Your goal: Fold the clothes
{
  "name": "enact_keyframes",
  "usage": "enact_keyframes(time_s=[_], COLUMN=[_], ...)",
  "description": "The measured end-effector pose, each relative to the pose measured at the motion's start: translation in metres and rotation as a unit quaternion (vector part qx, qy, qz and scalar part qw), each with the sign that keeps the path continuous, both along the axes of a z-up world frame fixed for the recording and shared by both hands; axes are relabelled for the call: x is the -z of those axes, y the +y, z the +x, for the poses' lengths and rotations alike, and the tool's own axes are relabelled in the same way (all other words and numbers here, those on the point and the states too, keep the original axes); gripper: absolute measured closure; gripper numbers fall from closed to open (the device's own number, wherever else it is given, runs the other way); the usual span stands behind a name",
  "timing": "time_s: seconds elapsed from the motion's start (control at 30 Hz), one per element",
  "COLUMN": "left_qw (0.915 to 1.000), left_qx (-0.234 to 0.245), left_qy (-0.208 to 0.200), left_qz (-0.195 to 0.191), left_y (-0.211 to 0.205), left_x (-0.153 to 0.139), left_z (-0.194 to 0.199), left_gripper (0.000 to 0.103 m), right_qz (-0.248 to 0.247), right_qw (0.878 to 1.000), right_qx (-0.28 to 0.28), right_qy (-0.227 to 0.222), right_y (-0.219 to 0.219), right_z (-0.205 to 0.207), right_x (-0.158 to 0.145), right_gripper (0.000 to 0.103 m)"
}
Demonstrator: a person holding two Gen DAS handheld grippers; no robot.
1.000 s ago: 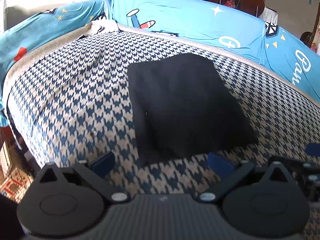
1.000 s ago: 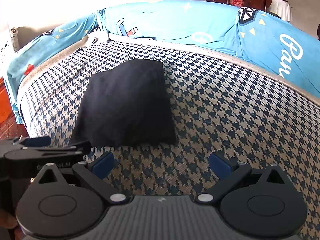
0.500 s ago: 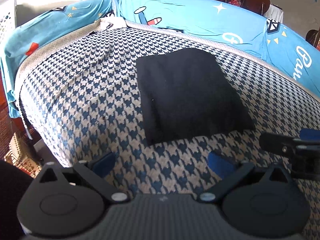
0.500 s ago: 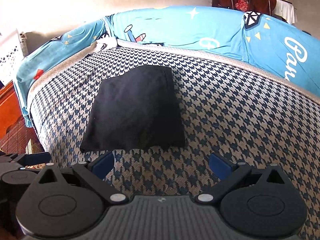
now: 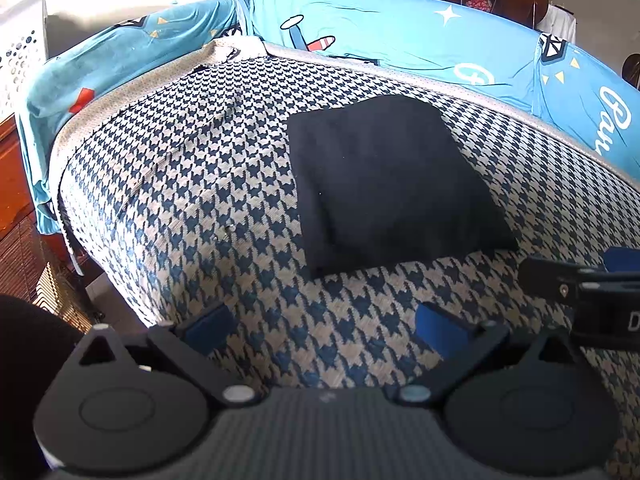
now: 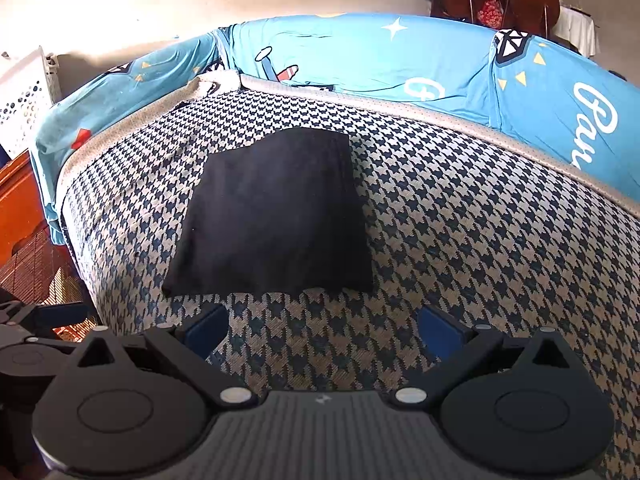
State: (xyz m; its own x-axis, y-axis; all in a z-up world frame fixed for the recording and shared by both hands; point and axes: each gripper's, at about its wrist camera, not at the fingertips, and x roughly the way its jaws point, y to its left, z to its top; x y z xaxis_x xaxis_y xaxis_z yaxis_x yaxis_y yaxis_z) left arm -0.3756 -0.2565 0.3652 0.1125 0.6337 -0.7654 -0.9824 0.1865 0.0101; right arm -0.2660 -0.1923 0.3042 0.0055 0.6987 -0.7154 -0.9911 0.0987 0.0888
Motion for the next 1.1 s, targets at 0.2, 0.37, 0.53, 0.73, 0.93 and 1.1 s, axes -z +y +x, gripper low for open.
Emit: enact_keyframes(time_s=[0.2, 0.37, 0.53, 0.73, 0.93, 1.1], left_qw=[0.9999, 0.9999, 0.9999, 0.9999, 0.9999, 0.9999], left_qx=[-0.005, -0.004, -0.001, 0.003, 0.008, 0.006], left_qy=[0.008, 0.011, 0.014, 0.011, 0.010, 0.007], left_qz=[0.006, 0.003, 0.000, -0.001, 0.000, -0.004], left_y=[-0.003, -0.002, -0.002, 0.000, 0.005, 0.011], left_x=[-0.004, -0.004, -0.003, -0.006, -0.010, -0.009], left_z=[-0.001, 0.000, 0.001, 0.004, 0.009, 0.011], left_gripper=[0.000, 0.000, 0.000, 0.000, 0.000, 0.000], right_qz=[0.005, 0.006, 0.009, 0.016, 0.022, 0.027], right_qw=[1.000, 1.000, 1.000, 1.000, 0.999, 0.998], right_qx=[0.009, 0.010, 0.002, 0.013, 0.032, 0.048], right_qy=[0.014, 0.018, 0.011, 0.008, 0.012, 0.014], right_y=[-0.001, 0.000, -0.001, -0.001, -0.001, 0.000], right_z=[0.003, 0.003, 0.000, 0.004, 0.011, 0.017], right_x=[-0.001, -0.001, -0.001, -0.003, -0.004, -0.005], right_gripper=[0.001, 0.001, 0.001, 0.001, 0.001, 0.001])
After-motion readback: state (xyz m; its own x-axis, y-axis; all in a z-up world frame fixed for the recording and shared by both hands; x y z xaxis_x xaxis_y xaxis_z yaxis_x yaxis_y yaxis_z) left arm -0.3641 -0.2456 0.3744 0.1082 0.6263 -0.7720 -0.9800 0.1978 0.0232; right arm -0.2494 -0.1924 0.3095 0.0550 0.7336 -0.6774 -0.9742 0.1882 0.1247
